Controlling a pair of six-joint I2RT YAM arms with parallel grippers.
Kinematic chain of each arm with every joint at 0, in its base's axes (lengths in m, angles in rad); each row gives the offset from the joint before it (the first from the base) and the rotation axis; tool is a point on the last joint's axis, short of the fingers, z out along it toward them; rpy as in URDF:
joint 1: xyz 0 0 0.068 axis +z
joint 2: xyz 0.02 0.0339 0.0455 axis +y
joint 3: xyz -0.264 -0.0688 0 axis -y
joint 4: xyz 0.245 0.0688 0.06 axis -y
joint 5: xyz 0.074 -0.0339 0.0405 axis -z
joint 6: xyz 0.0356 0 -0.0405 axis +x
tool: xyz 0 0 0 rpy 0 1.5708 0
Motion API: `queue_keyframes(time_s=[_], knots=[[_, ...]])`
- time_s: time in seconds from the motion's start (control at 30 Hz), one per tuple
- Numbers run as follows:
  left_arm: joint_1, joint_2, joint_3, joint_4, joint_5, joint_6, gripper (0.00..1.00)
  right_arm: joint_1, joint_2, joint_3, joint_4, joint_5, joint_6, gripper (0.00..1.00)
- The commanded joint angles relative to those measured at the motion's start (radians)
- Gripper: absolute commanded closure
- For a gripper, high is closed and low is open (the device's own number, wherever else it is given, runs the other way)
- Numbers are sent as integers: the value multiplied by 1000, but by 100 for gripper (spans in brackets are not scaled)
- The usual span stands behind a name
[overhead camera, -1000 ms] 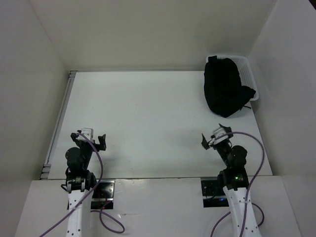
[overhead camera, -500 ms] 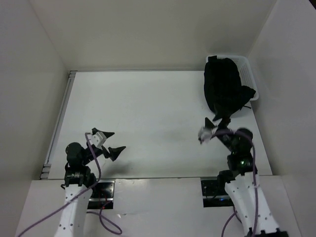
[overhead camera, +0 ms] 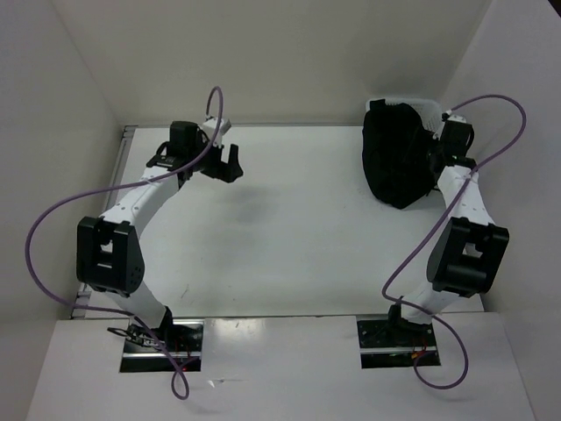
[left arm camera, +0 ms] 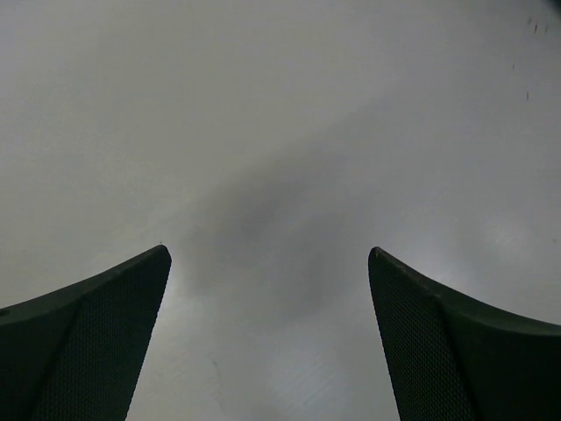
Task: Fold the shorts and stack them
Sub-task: Grab the shorts from the pile
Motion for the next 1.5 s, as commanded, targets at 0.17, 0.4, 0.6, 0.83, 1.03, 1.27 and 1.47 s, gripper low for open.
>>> queue_keyframes(time_s=[0.17,0.4,0.6,0.83,1.03,1.27,1.47], knots=[[-63,72,-1,-116,64,4,0,-66,-13,-69,0,93,327,7],[-94,92,-1,-134,84,4,0,-66,68,-134,56,103,315,6],[-103,101,-1,-134,84,4,0,-66,117,-114,93,146,253,33],[-103,101,8,-143,94,4,0,-66,73,-103,93,166,235,64],[-103,101,8,-143,95,4,0,-66,27,-94,84,142,203,77],[-103,101,17,-143,95,4,0,-13,-4,5,63,151,163,88],[-103,83,17,-143,95,4,0,-2,-13,29,54,97,152,100]])
